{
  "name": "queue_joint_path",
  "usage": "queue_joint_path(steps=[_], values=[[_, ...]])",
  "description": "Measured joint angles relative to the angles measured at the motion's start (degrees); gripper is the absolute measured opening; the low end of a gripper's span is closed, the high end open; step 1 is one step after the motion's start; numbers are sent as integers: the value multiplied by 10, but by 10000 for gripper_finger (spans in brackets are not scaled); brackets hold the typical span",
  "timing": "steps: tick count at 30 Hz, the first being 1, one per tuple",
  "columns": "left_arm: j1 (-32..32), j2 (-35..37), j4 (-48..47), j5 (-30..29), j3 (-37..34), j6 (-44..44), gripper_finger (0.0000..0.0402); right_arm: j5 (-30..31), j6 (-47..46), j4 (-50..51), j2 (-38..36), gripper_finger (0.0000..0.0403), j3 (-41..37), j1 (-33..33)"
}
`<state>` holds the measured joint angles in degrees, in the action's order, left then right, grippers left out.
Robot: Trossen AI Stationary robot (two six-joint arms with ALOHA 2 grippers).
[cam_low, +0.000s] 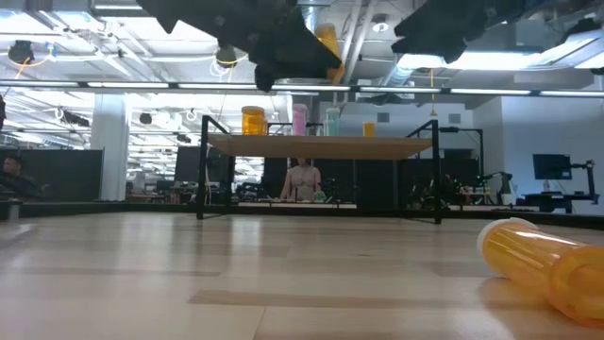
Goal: Pick and place medicine bottles onto shelf by color
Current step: Put the left small orange pill bottle on the shelf aligned with the other small orange pill bottle
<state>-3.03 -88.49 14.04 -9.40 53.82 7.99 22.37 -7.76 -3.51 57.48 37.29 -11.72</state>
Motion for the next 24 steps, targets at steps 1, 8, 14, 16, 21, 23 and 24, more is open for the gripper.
queue_joint_path(steps=[1,8,14,16,21,23,24], values=[[0,1,-11,0,6,0,78,0,0,4,0,221,5,2],[-6,0,-58,-1,8,15,78,-9,7,44,-1,221,63,5],[-10,0,-67,-3,8,27,78,-59,2,124,23,221,125,19],[-12,0,-66,-5,8,27,78,-64,2,146,37,221,142,23],[-15,0,-65,-5,8,28,78,-108,3,196,76,221,174,44],[-15,0,-65,-5,8,28,78,-119,6,194,92,221,185,53],[-15,0,-65,-5,8,28,78,-129,8,195,100,221,190,58]])
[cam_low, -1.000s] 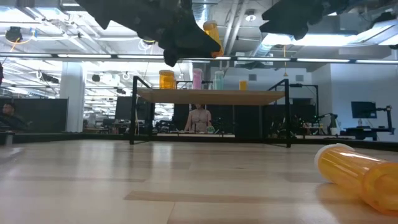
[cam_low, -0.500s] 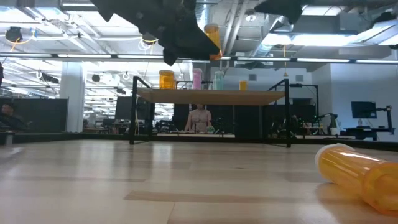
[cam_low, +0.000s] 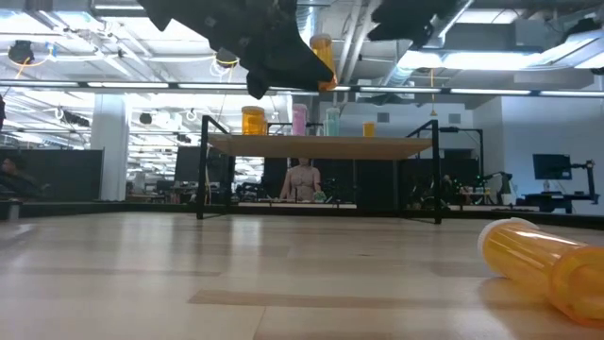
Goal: Pick and place medicine bottles onto shelf by color
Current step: Put the left small orange pill bottle on the shelf aligned with the other small orange pill bottle
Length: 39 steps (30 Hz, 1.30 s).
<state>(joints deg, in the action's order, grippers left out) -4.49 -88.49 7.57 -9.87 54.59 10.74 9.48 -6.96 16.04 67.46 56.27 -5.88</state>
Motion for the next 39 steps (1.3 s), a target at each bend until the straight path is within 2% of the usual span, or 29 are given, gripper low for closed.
queue_joint_path(steps=[8,19,23,29,35,39], values=[[0,0,-1,0,0,6,78,-77,22,21,52,221,46,30],[-12,0,9,0,0,1,78,-82,20,17,50,221,64,37],[-13,0,27,-1,0,-7,78,-84,10,13,70,221,64,42],[-13,0,20,-2,0,-4,78,-172,17,-51,88,221,64,42],[-13,0,-26,13,0,50,78,-173,21,-40,61,221,64,68],[-13,-1,-36,21,0,70,78,-180,12,-33,71,223,64,79]])
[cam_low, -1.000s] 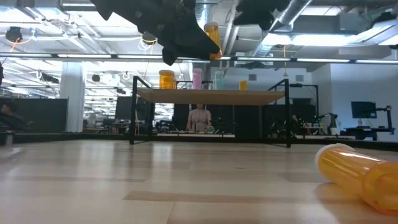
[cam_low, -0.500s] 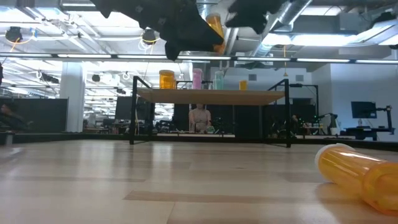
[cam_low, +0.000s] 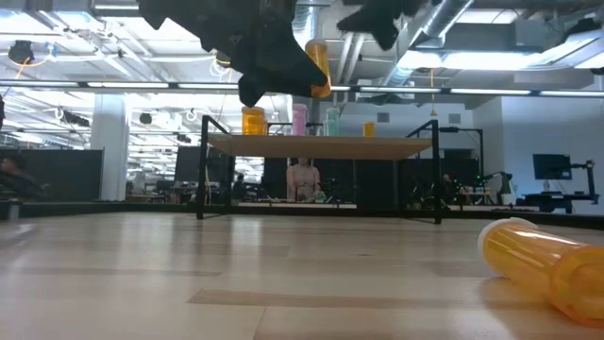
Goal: Pick and place medicine bottles onto shelf by color
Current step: Put the left small orange pill bottle on the shelf aligned with the other small orange pill bottle
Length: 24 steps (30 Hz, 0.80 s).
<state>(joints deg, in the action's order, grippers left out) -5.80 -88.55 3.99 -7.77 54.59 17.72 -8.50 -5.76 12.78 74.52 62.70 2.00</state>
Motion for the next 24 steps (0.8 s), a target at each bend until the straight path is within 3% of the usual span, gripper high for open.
queue_joint_path(steps=[10,24], values=[[0,0,2,-4,0,1,78,-7,7,-19,58,254,-1,-13],[0,0,6,-5,0,1,78,-7,-3,-73,110,257,4,-7]])
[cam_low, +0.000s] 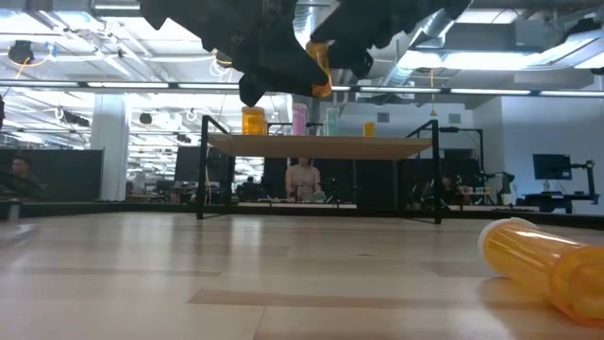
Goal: Pick and place medicine bottles onto shelf by color
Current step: Put the left small orange pill bottle on the shelf aligned with the other small orange pill bottle
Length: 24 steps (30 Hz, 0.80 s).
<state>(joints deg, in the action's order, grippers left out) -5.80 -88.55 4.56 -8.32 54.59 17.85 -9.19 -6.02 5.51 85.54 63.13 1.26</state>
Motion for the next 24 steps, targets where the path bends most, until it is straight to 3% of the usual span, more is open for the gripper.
queue_joint_path(steps=[18,24], values=[[0,0,-4,0,0,-1,78,0,-1,2,19,254,8,0],[0,0,-4,0,0,-2,78,0,1,4,19,229,8,0]])
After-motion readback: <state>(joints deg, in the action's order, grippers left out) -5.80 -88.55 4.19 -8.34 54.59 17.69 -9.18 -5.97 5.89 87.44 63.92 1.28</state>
